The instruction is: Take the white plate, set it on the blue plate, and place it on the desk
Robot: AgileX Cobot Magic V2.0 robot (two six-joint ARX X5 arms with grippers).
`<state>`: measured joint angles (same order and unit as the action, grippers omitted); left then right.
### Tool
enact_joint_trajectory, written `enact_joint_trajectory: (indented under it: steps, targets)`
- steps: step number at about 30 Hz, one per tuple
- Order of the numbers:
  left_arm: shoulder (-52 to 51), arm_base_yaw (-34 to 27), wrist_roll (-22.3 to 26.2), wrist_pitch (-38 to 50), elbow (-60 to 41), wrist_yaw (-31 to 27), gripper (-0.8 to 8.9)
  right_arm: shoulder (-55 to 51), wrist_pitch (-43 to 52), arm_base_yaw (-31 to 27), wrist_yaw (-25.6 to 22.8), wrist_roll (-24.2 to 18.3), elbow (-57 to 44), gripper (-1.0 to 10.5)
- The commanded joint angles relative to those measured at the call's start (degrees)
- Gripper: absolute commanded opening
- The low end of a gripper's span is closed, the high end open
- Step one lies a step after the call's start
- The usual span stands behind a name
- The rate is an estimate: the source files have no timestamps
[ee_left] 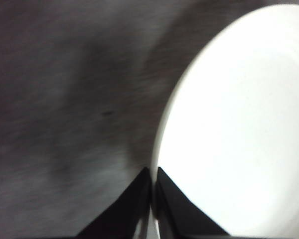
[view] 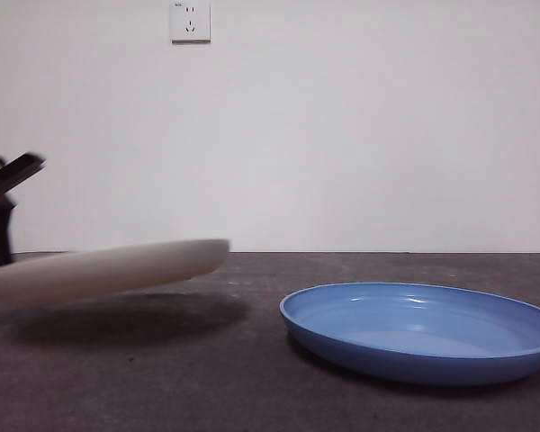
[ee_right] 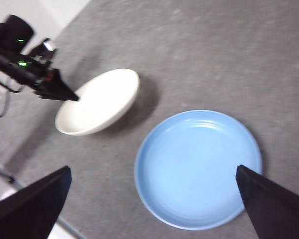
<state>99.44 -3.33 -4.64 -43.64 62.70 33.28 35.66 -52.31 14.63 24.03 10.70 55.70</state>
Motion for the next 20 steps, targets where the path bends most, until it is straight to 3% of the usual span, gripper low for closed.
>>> enact_joint_trajectory:
  steps: [1, 5, 9, 20]
  targets:
    - [0.57, 2.99, -1.49, -3.04, 4.96, 0.72, 0.09, 0.11, -1.75, 0.17, -3.08, -1.86, 3.87, 6.4]
    - [0.57, 8.79, -2.84, -8.04, 11.21, -1.7, 0.1, 0.11, -6.58, 0.17, -9.86, -4.7, 8.85, 6.4]
    - [0.61, 15.04, -3.93, -10.67, 17.18, -6.14, 0.1, 0.11, -10.62, 0.17, -13.66, -6.62, 12.98, 6.4]
    - [8.52, 31.3, -8.81, -11.13, 30.38, -8.07, 0.1, 0.04, -18.21, 0.2, -13.88, -7.17, 17.84, 6.4]
